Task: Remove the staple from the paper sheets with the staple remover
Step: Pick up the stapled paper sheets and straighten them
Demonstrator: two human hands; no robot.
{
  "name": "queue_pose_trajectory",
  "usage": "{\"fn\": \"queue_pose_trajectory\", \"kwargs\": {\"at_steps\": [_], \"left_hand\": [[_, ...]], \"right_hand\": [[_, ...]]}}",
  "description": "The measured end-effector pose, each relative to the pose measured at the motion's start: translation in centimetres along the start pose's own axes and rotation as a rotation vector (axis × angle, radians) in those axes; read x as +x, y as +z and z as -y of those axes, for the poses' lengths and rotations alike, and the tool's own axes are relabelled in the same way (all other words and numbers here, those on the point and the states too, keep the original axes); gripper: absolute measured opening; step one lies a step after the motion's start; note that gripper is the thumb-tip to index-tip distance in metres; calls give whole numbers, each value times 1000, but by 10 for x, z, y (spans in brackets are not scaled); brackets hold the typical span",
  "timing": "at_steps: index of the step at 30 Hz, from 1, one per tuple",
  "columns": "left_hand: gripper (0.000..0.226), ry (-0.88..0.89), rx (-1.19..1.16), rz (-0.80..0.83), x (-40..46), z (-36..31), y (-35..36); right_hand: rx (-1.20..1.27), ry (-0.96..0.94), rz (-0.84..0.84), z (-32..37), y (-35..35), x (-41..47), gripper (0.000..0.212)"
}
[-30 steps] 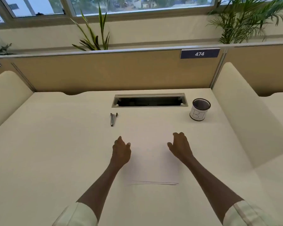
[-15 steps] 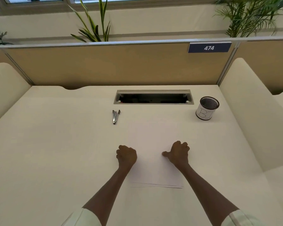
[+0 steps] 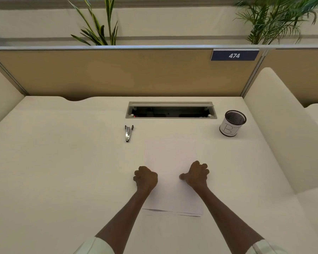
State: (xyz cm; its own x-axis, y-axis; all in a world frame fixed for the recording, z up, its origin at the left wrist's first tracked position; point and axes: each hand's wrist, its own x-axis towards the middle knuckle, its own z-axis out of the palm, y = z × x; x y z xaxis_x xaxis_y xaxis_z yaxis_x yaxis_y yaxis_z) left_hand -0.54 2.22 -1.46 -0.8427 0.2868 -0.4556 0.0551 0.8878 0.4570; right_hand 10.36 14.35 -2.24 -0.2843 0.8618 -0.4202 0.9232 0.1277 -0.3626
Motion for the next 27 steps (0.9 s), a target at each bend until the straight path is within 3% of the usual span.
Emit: {"fn": "queue_pose_trajectory", "kwargs": {"at_steps": [5, 11, 13, 17, 19, 22, 27], "left_hand": [[29, 176, 221, -47, 1, 10, 6], [29, 165, 31, -45, -5, 11, 1], [26, 256, 72, -105, -3, 16, 4], [53, 412, 210, -189, 7, 14, 14], [48, 362, 273, -135, -1, 22, 7], [29, 342, 112, -172, -3, 20, 8], [36, 323, 202, -135, -2, 15, 5]], "right_hand": [[162, 72, -15, -5, -6, 9, 59], [323, 124, 42, -6, -12, 15, 41], [368, 141, 49, -7, -12, 17, 42], [261, 74, 3, -4, -6, 15, 48], [266, 62, -3, 0, -4, 11, 44], [326, 52, -12, 2, -4, 7, 39], [510, 65, -35, -6, -9, 9, 68]]}}
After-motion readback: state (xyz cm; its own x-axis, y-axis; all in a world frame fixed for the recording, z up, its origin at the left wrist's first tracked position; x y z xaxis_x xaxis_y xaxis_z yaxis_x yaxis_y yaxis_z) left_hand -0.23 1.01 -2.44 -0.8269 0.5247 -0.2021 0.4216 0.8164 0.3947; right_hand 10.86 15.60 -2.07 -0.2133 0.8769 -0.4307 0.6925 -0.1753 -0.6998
